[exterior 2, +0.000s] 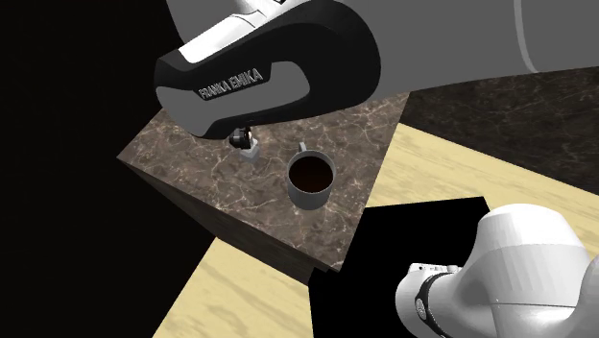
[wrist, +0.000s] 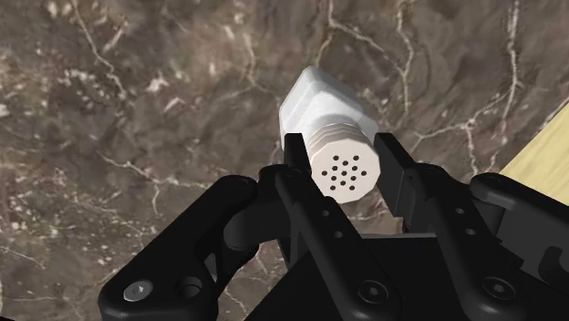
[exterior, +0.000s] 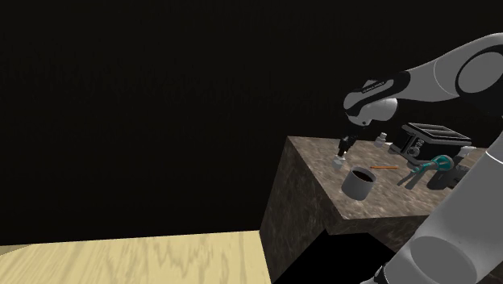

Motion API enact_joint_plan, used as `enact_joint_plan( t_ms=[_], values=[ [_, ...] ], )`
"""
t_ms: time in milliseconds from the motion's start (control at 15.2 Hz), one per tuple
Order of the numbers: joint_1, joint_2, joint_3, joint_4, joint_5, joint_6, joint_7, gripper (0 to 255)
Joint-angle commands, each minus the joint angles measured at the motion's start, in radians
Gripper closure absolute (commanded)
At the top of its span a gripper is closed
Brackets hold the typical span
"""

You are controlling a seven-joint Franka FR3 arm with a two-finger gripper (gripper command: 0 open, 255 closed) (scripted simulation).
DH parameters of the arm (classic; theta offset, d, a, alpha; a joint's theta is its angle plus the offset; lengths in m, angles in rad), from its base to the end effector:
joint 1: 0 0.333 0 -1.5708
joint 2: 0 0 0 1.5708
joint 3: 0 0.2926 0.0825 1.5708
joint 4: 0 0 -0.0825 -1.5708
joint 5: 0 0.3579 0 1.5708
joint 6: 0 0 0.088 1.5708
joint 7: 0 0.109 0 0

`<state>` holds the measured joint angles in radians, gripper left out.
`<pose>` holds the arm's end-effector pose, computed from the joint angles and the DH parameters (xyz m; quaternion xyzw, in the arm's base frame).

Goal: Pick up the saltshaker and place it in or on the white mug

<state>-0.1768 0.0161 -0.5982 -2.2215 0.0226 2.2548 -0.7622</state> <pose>0.3645 -0.3557 0.3617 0.9999 -0.0134 0.0102 0.0039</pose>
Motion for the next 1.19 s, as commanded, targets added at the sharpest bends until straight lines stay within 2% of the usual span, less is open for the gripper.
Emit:
enact_joint_plan(
  t_ms=[0, 462, 1122],
  values=[
    [0.0, 0.0, 0.0, 0.0, 0.0, 0.0, 0.0, 255],
    [0.0, 0.0, 0.0, 0.0, 0.0, 0.0, 0.0, 255],
    [0.003, -0.074, 0.006, 0.07, -0.051, -0.132, 0.038, 255]
  ],
)
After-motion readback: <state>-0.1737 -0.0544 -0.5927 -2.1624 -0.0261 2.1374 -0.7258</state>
